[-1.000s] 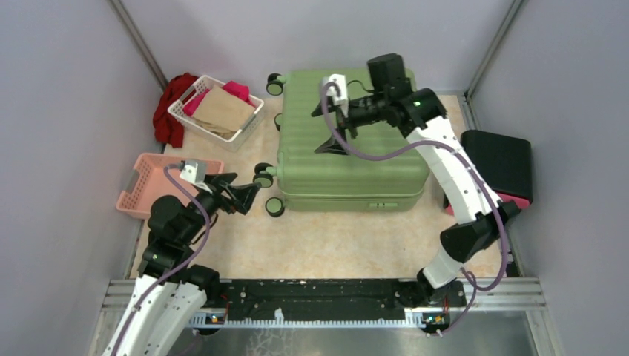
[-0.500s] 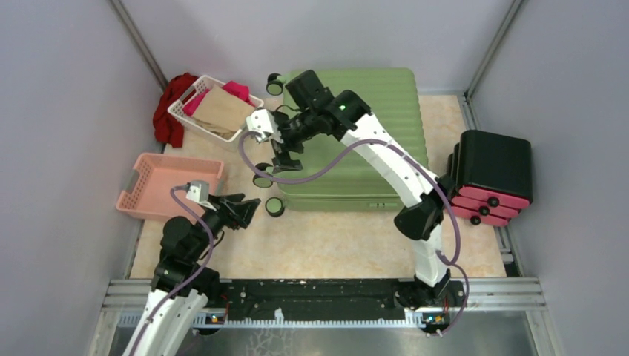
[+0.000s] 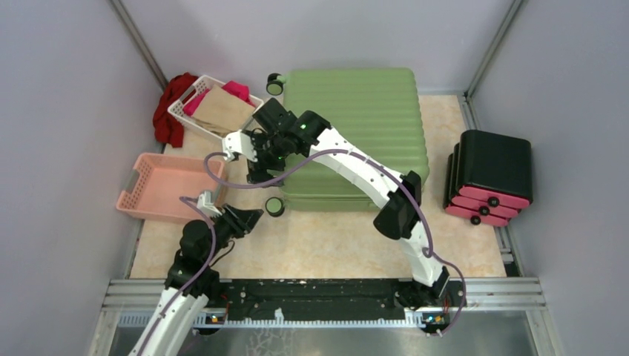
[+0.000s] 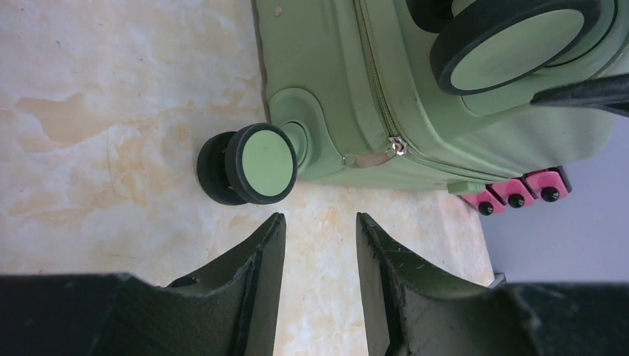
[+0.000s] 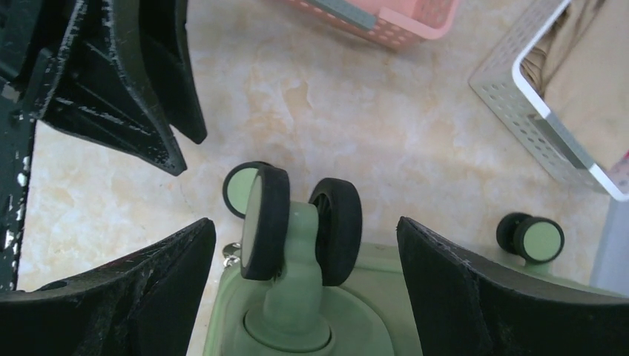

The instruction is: Open, take out, and arrange the luggage

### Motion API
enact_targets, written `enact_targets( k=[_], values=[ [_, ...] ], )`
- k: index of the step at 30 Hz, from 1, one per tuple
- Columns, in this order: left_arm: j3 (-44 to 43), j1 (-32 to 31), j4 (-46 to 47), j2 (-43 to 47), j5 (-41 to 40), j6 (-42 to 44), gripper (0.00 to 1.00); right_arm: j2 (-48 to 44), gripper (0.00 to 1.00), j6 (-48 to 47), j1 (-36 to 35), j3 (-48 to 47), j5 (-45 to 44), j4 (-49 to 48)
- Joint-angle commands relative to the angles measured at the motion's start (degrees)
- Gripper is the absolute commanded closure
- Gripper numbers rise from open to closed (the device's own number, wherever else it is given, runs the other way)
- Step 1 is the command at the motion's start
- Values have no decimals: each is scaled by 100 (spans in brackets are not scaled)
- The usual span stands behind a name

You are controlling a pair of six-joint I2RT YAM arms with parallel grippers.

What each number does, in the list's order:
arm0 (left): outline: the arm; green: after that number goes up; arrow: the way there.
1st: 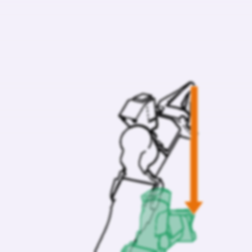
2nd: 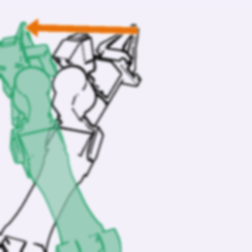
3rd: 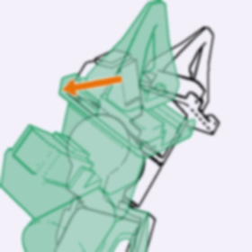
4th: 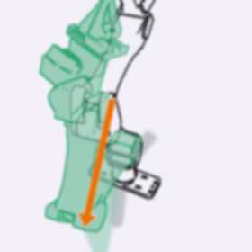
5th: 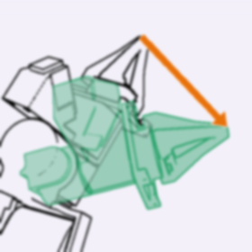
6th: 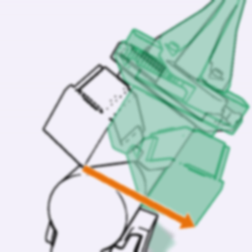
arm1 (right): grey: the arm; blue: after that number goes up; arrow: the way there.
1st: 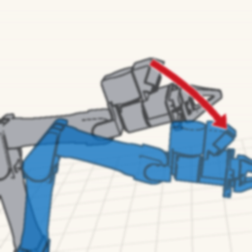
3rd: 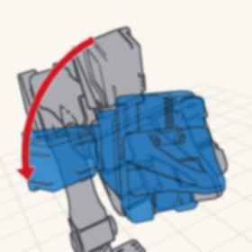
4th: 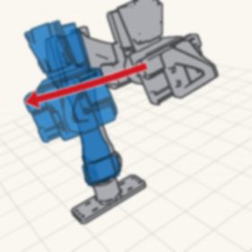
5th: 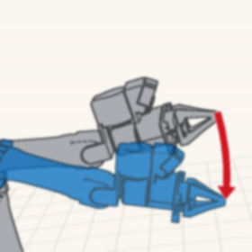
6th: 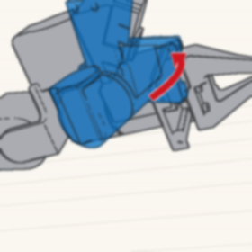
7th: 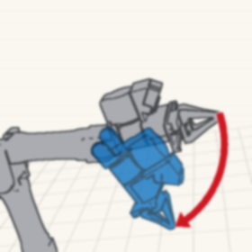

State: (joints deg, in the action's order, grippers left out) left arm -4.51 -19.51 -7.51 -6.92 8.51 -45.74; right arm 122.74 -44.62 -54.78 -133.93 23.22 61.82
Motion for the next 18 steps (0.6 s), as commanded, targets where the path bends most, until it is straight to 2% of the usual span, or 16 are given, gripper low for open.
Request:
enact_targets(
  k=[1,8,11,14,17,18],
  values=[
    [203,4,603,22,165,-264,53,39,10,384,-72,-72,-627,-363],
    [332,1,1038,-142,280,-140,51,340,22,440,-106,-153,-635,39],
    [373,0,1282,-255,428,24,41,513,28,445,-120,-356,-557,253],
    [688,1,1873,-394,643,70,35,588,44,360,-133,-501,-415,464],
    [1110,2,2908,-591,897,76,33,588,75,189,-138,-725,-308,730],
    [1225,3,3233,-696,998,153,33,548,81,121,-138,-758,-321,778]
  ],
)
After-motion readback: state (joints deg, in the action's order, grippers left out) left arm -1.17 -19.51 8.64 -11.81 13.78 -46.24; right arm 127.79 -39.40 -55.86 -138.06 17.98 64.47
